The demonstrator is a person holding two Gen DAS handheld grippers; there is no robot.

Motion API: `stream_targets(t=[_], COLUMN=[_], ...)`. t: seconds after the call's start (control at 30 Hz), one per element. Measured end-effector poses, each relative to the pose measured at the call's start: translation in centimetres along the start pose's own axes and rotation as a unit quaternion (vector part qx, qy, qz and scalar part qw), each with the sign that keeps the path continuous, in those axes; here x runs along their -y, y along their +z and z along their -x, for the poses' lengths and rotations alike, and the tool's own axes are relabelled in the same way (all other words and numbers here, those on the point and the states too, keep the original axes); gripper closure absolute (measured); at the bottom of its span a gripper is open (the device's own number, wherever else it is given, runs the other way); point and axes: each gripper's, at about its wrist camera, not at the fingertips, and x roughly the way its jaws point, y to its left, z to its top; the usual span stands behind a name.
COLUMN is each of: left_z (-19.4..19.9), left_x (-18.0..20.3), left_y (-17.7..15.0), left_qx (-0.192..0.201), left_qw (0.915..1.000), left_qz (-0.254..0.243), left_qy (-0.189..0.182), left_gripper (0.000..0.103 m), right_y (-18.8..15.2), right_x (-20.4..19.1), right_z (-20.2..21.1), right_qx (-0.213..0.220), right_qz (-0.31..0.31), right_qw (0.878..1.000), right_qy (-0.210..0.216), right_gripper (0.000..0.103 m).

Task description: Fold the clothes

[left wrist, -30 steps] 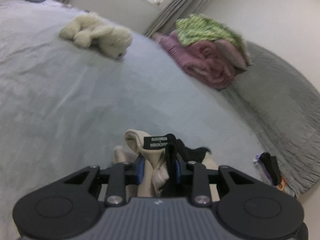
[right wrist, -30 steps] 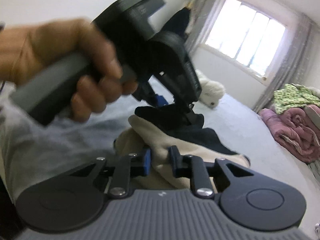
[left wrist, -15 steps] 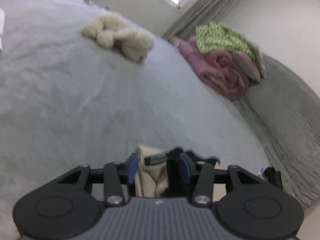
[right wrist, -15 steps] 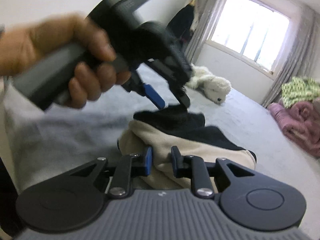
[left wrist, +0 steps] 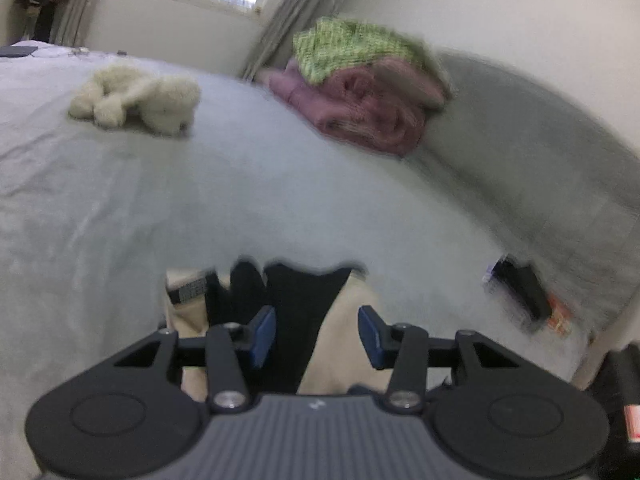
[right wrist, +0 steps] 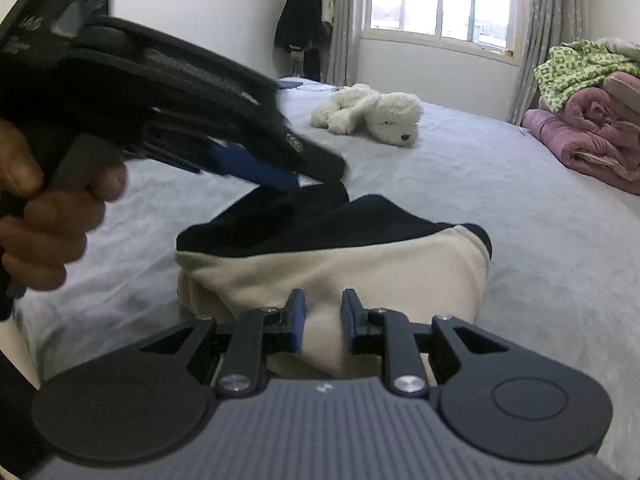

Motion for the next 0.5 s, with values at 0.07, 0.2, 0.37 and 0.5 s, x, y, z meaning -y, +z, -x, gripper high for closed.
stream_targets(t=[0.07,0.2,0.37,0.5], left_z=[-1.1,-0.9,-0.8,-0.8], left_x=[0.0,-1.9,-2.0,-1.7], left_y=[-0.4,-0.4,-0.5,-0.8], left_qx=[-0.023,-0.025,-0.023,-0.021], left_qw=[0.9991,0.9976,0.9969,0.9967], left_qz=[-0.005,0.05,0.062,0.052], left_qy=[0.035,0.042,0.043,0.059], left_gripper=[0.062,0.082,0.09,0.095], right_y=[-0.3,-0.7,-1.1,-1.2], right_x=[0.2,0.8,2.0,2.5], right_z=[-0.2,0.3,0.8,1.1], right_qx=[-0.001,0.0,-0.003,-0.007], right_qz=[-0.002,-0.008,-0.017,-0.023], right_qw=[1.0,1.0,1.0,0.999], right_qy=[0.002,0.012,0.02,0.024], right_gripper=[0.078,0.078,0.083,0.083])
